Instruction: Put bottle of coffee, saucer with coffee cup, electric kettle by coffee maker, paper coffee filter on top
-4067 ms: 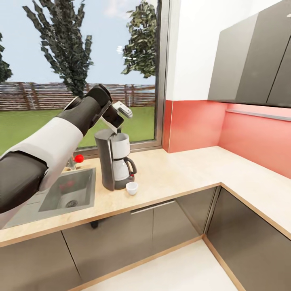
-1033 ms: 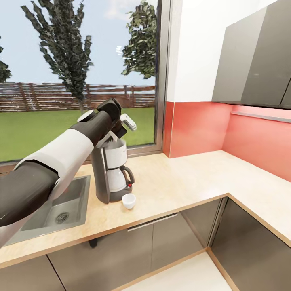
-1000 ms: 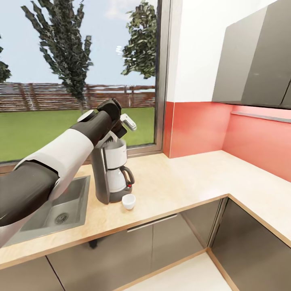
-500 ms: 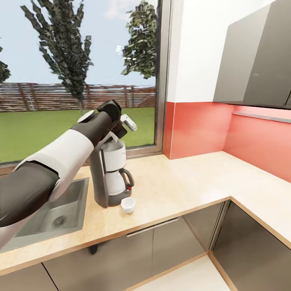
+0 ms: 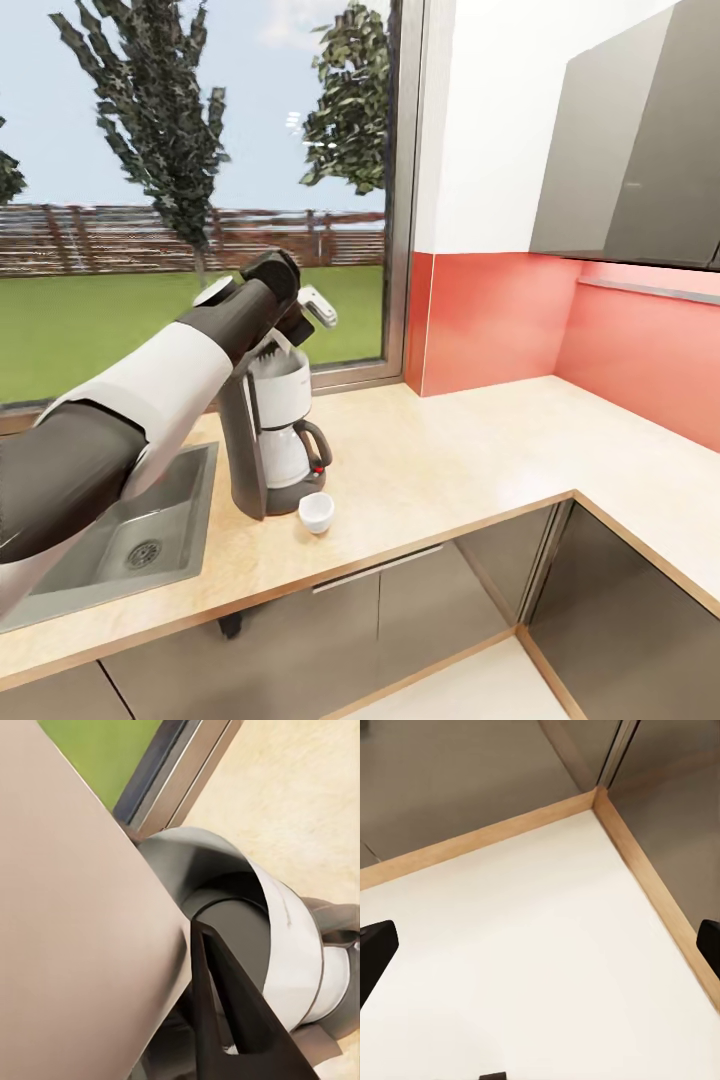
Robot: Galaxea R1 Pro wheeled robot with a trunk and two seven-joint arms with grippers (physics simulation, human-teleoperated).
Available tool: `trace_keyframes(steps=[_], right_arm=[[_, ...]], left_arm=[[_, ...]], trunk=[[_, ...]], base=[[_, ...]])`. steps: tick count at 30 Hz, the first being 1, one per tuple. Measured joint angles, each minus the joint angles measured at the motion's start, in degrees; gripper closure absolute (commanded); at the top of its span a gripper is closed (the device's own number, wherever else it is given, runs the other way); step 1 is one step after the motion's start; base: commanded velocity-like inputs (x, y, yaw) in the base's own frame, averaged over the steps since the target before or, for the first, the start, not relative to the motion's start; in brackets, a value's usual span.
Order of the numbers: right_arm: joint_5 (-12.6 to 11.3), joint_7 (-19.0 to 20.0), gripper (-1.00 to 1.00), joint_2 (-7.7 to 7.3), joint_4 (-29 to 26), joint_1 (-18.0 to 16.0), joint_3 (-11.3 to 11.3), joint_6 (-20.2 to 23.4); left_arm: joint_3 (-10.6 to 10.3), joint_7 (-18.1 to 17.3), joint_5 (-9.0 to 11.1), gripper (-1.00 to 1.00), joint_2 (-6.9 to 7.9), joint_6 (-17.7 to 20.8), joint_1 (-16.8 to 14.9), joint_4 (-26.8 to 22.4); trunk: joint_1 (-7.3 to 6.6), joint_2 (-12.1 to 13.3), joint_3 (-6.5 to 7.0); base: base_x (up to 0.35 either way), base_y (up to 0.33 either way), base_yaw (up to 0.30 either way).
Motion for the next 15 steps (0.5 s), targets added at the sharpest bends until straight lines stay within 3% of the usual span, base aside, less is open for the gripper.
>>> trace_keyframes(steps=[15], right_arm=[[0.1,0.0,-1.00,0.00,0.0,0.0,0.1,0.0]], left_arm=[[-0.1,0.0,-0.2,1.00,0.07,0.0,2.0,-0.6]], trunk=[[0.00,0.0,0.00]], base=[[0.000,0.000,0.000]])
